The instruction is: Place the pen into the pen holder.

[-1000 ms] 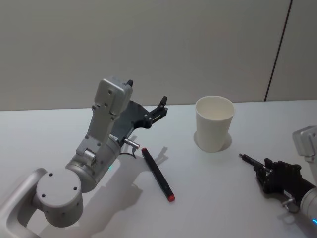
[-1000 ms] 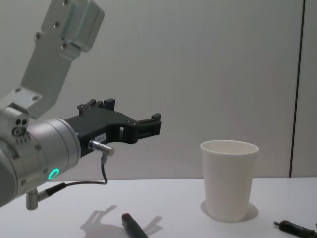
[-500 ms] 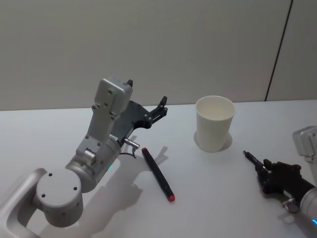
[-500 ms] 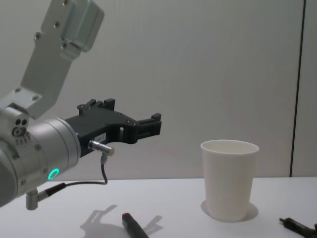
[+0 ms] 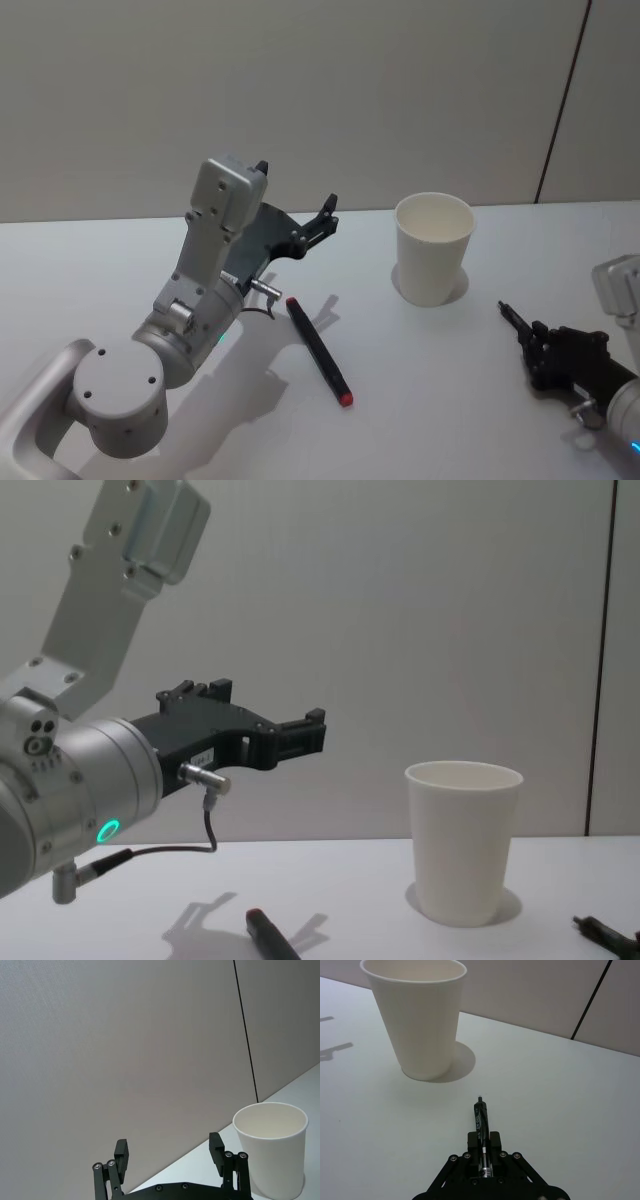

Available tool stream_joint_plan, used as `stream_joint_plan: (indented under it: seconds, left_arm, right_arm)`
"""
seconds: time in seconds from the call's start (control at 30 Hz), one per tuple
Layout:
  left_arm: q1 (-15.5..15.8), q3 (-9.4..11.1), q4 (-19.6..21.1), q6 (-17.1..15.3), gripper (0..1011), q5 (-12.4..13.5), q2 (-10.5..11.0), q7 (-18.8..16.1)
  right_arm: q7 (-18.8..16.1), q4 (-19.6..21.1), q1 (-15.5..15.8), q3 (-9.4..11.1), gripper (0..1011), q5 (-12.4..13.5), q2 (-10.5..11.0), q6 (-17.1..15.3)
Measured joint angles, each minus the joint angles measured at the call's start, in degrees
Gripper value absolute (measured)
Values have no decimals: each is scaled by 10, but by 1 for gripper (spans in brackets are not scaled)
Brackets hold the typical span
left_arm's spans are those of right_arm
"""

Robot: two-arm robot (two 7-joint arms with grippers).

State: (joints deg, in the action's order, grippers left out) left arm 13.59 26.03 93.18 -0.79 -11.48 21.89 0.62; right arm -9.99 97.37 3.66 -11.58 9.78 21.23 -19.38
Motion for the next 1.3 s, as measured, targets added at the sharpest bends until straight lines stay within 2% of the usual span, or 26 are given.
stream_joint_plan:
  seconds: [0.43,0.77,1.3]
  left_arm:
    - [0,0,0,0,1001,0,0,0]
    - [0,0,0,0,1001,0,0,0]
    - [0,0,0,0,1001,0,0,0]
  right_arm:
    - [-1,-8,-3,5,133,-14,5,39]
    - [-12,-11,-14,11,133,-23,8,106]
    - [-45,-22,-47,19,133,-23,6,241]
